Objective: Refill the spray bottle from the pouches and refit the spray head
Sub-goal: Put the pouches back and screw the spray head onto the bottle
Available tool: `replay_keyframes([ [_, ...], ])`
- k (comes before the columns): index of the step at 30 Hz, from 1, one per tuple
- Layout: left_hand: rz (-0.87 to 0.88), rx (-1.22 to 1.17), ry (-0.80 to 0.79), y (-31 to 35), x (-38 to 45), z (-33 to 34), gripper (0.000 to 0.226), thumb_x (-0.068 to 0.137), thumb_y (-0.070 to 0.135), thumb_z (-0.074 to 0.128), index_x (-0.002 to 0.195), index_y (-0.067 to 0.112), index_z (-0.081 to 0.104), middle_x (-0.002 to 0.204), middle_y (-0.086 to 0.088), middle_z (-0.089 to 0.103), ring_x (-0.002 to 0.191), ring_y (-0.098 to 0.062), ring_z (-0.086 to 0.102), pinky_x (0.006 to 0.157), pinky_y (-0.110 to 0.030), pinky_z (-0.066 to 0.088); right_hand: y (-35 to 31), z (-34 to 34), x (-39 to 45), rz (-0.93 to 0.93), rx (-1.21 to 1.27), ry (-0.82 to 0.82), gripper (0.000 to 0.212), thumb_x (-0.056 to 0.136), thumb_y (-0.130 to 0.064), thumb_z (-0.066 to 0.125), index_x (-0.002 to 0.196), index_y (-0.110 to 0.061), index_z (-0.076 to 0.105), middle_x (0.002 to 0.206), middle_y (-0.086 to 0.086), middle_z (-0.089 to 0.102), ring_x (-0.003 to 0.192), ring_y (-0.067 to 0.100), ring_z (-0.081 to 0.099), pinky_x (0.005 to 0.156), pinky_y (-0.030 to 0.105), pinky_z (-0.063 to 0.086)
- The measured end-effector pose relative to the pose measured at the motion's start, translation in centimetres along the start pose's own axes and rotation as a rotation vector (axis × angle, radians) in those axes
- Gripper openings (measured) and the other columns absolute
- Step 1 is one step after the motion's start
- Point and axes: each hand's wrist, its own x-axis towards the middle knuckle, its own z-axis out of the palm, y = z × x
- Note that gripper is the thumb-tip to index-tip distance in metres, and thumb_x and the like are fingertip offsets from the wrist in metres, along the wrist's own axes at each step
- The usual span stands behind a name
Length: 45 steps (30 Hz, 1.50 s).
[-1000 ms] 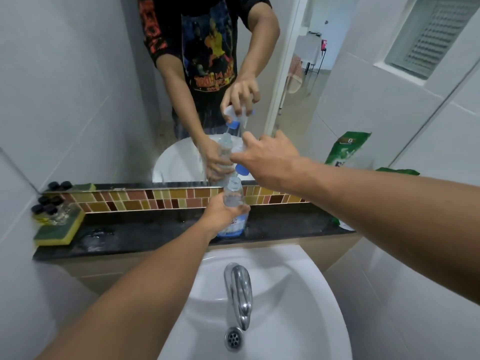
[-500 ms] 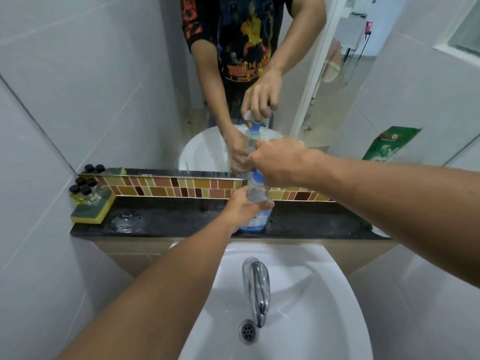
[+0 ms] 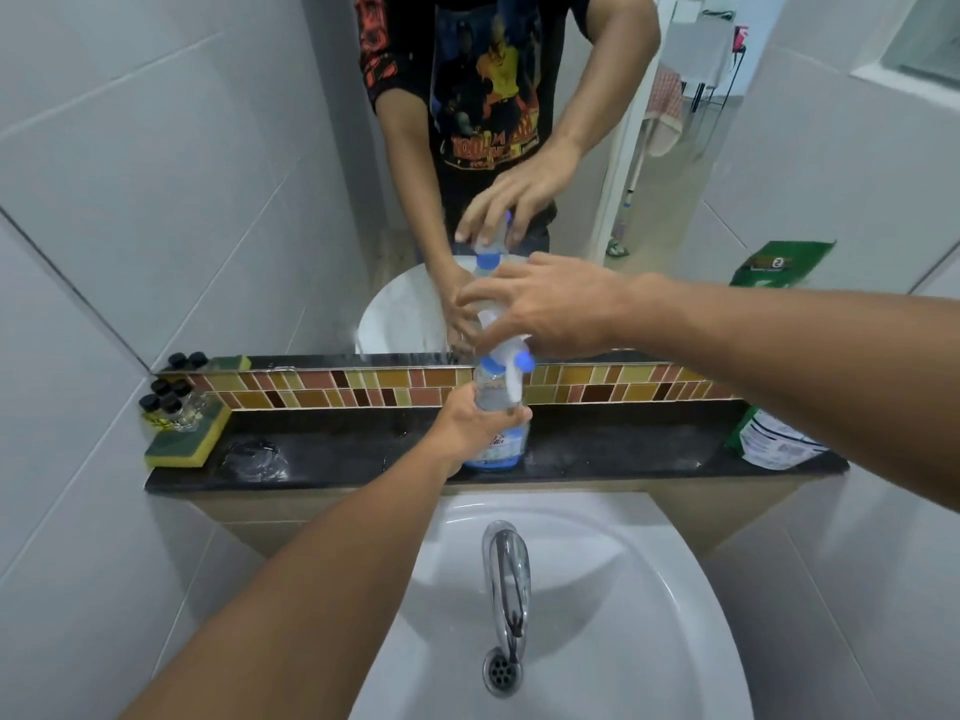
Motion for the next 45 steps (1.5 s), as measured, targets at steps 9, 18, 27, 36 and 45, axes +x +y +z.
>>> replay_keyframes([
  [9,0.018,0.016,0.011,0.0,0.0,-0.2,0.05,0.077,0.036,0.094,0.119,0.027,0.068,0.124,-0.002,0.074,0.121,-0.026,0.068,0.116,-0.056,0.048,-0.9,2.0,1.7,0.228,0.236,0.047,0.026,0.085,-0.041,0.078,0.105,-0.03,0.067,0.103,-0.008,0.063,0.098,0.016,0.048,0.079,0.043,0.026],
  [18,0.009,-0.017,0.035,-0.6,0.7,-0.1,0.043,0.078,0.026,0.095,0.113,0.023,0.071,0.117,-0.006,0.081,0.117,-0.029,0.074,0.11,-0.052,0.056,-3.4,2.2,2.7,0.548,0.298,0.054,0.058,0.08,-0.048,0.08,0.067,-0.027,0.027,0.067,-0.007,0.035,0.059,0.013,0.036,0.076,0.045,0.019],
  [27,0.023,-0.183,0.021,-0.4,0.9,0.3,0.018,0.095,0.002,0.075,0.111,0.009,0.07,0.102,-0.005,0.073,0.084,-0.014,0.074,0.062,-0.017,0.058,-6.9,1.3,4.5,0.974,0.28,0.061,0.024,0.087,-0.027,0.065,0.07,-0.022,0.049,0.065,-0.004,0.055,0.058,0.014,0.047,0.096,0.054,0.02],
  [36,0.044,-0.294,-0.007,-0.4,0.3,0.3,0.027,0.086,-0.005,0.083,0.108,0.005,0.069,0.105,-0.01,0.074,0.086,-0.017,0.076,0.072,-0.022,0.062,-5.4,-1.2,4.4,1.089,0.735,-0.31,0.066,0.091,-0.068,0.038,0.115,-0.011,0.064,0.095,0.008,0.073,0.076,0.027,0.066,0.097,0.061,0.044],
  [45,-0.014,-0.006,0.033,-0.6,0.6,0.0,0.051,0.081,0.032,0.093,0.124,0.018,0.068,0.121,-0.006,0.077,0.115,-0.029,0.071,0.108,-0.055,0.056,-1.8,-0.7,-0.4,0.36,0.021,-0.125,0.084,0.089,-0.019,0.073,0.155,-0.042,0.026,0.163,0.014,0.028,0.139,0.039,0.04,0.104,0.055,0.045],
])
